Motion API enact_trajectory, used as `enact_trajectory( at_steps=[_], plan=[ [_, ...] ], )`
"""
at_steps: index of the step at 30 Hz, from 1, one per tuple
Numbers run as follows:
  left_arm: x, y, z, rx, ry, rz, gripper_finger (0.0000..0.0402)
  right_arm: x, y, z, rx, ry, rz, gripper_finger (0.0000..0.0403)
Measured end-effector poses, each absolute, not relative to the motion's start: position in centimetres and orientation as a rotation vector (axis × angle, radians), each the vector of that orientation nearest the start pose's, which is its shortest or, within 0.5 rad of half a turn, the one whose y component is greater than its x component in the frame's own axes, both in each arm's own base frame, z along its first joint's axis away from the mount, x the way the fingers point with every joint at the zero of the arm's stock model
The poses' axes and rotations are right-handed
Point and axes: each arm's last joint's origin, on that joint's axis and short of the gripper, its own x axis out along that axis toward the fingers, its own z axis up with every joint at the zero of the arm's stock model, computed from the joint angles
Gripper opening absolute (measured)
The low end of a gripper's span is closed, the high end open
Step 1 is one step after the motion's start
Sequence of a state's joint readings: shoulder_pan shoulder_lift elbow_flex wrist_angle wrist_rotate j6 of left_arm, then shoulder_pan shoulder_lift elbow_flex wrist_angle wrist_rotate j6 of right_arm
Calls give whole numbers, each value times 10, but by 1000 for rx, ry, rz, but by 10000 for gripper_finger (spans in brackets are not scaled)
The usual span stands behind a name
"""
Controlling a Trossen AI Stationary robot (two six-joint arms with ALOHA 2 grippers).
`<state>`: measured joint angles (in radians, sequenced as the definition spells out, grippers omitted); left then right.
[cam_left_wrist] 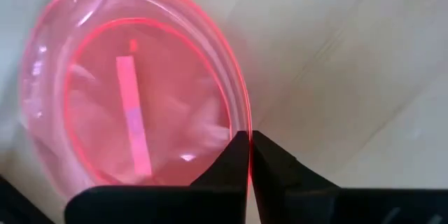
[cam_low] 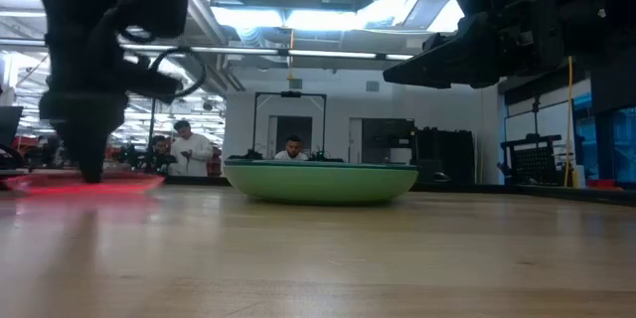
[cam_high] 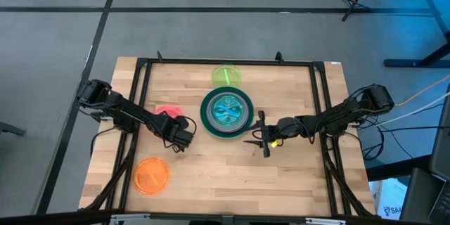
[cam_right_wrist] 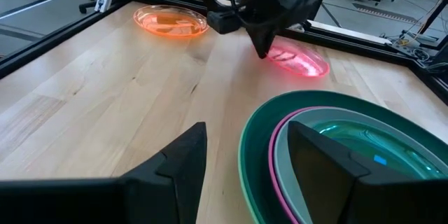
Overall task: Stack plastic plates
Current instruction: Stack the pink plate on top of the blue plate
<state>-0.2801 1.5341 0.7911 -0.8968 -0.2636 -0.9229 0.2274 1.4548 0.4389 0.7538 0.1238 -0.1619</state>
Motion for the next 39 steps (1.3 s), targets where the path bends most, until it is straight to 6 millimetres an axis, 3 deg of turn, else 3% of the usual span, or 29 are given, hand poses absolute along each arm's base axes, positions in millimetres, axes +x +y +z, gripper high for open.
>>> enact_trajectory(
  at_steps=[7, 14, 21, 30, 39],
  plan=[
    [241, -59, 178, -139, 1297, 608, 4, 257, 56, 164, -207, 250, 124, 193],
    [261, -60, 206, -6, 1117, 641, 4, 257, 56, 164, -207, 250, 124, 193],
    [285, -66, 217, 98, 929, 501, 4, 257, 56, 163, -208, 254, 124, 193],
    [311, -58, 218, 144, 685, 391, 4, 257, 56, 163, -208, 254, 124, 193],
    [327, -47, 200, 151, 687, 397, 4, 256, 56, 162, -211, 268, 126, 193]
  ],
)
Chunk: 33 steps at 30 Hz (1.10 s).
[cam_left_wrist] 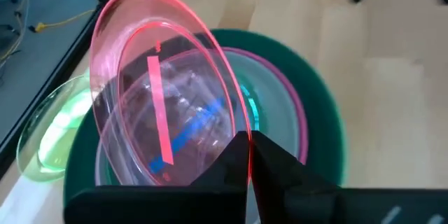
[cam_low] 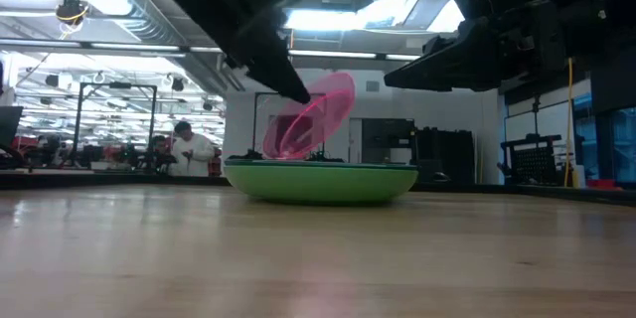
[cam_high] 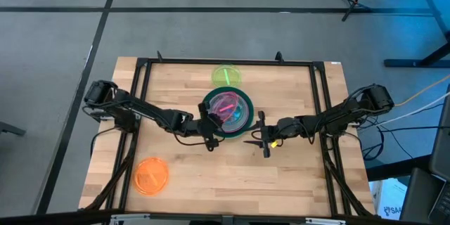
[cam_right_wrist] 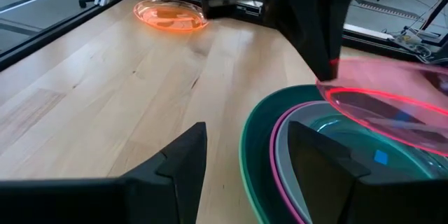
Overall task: Stack plastic plates
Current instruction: Stack the pink plate on top of the blue plate, then stack the orange plate on top of the pink plate
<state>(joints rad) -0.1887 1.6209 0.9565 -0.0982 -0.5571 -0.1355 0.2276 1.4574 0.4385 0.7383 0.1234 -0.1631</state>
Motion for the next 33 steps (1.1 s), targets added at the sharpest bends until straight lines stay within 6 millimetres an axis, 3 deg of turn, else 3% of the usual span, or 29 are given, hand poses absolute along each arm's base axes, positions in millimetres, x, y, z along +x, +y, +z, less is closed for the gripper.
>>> enact_trajectory(
  at_steps=[5, 16, 28, 33],
  plan=[
    [331, -41, 190, 155, 716, 415, 4, 256, 56, 162, -212, 271, 126, 193],
    [331, -40, 190, 135, 712, 425, 8, 256, 56, 162, -211, 271, 125, 193],
    [332, -35, 189, 47, 724, 372, 97, 256, 56, 162, -211, 271, 126, 193],
    [327, -38, 193, 54, 751, 348, 108, 256, 56, 162, -211, 272, 126, 193]
  ],
)
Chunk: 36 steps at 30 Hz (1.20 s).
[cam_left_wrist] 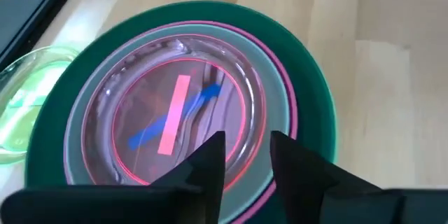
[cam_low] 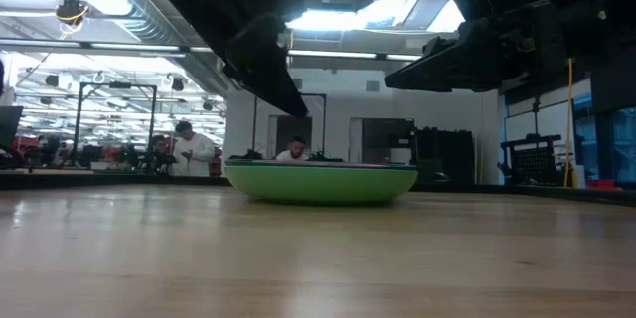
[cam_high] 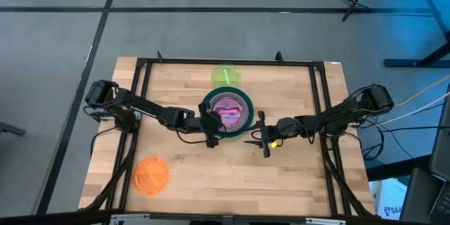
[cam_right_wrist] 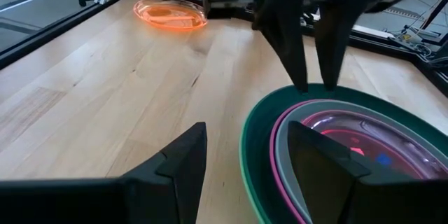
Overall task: Stack plastic plates
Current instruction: Stack the orange plate on top of the pink plate
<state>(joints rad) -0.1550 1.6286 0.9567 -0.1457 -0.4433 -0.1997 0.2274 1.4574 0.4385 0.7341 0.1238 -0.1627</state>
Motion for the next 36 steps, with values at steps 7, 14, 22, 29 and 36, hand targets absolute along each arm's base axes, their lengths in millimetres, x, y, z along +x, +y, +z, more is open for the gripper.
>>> enact_trajectory(
  at_steps=[7, 14, 22, 29, 36],
  plan=[
    [305, -56, 209, 111, 813, 266, 102, 256, 56, 161, -211, 273, 125, 193],
    [284, -73, 219, 26, 888, 175, 101, 256, 56, 162, -209, 271, 125, 193],
    [264, -82, 217, 4, 1035, 148, 101, 256, 56, 162, -209, 270, 118, 193],
    [262, -87, 216, -92, 1066, 94, 101, 257, 55, 162, -212, 270, 93, 193],
    [251, -86, 215, -277, 1251, -2, 101, 257, 54, 162, -206, 273, 81, 193]
  ],
)
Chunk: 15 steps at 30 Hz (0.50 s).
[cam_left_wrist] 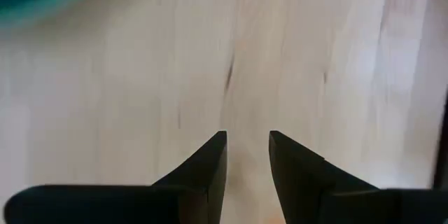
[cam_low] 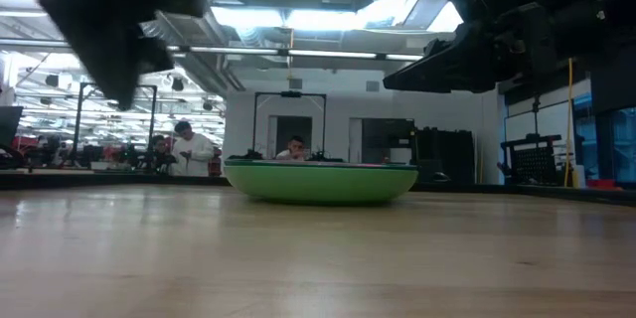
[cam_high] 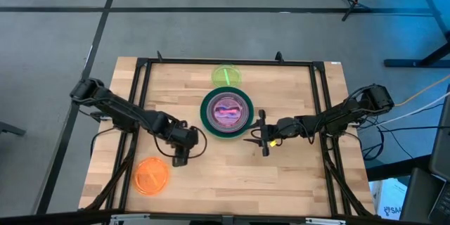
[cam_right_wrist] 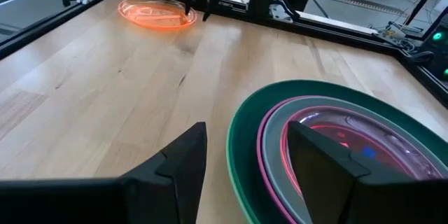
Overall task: Stack plastic plates
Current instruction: Stack the orange plate on top of the pink plate
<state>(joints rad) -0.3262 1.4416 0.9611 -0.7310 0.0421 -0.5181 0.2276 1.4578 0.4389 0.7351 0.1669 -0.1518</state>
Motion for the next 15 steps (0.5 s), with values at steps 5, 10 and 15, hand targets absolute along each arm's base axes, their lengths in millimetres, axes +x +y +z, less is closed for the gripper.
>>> enact_trajectory(
  at_steps=[5, 10, 15],
  plan=[
    [231, -87, 210, -288, 1445, 86, 101, 256, 54, 161, -206, 276, 81, 193],
    [217, -97, 210, -303, 1559, 79, 101, 256, 54, 161, -206, 276, 81, 193],
    [209, -109, 210, -271, 1609, 6, 101, 256, 54, 161, -206, 276, 80, 193]
  ],
)
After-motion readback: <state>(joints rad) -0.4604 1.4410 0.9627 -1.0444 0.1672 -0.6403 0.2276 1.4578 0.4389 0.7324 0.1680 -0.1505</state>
